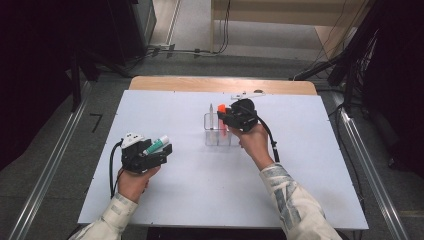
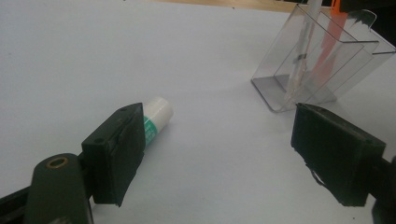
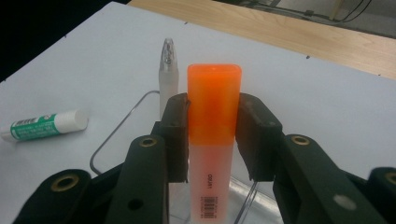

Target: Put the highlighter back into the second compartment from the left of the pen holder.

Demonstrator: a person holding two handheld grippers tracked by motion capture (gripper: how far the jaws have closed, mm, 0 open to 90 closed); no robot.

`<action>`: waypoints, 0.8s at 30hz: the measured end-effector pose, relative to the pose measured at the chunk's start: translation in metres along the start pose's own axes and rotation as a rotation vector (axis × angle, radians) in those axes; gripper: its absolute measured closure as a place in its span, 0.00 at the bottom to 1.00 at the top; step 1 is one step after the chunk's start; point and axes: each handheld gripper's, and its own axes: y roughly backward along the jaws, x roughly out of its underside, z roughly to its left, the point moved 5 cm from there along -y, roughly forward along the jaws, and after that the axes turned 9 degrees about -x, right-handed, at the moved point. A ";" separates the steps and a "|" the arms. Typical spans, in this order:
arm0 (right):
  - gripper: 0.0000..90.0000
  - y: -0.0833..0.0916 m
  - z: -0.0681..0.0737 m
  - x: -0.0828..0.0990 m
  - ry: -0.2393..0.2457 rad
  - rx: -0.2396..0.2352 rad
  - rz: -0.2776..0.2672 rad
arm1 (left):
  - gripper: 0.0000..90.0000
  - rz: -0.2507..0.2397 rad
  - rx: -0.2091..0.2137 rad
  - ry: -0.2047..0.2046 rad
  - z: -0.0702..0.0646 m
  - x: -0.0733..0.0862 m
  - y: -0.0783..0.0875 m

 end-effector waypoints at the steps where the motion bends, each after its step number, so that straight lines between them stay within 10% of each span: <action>1: 0.71 0.000 0.000 0.001 0.000 0.000 0.003 | 0.20 0.000 -0.001 0.001 0.000 0.000 0.000; 24: 0.52 0.016 -0.002 0.015 0.043 -0.012 0.015 | 0.20 0.005 -0.016 0.011 0.007 0.000 -0.001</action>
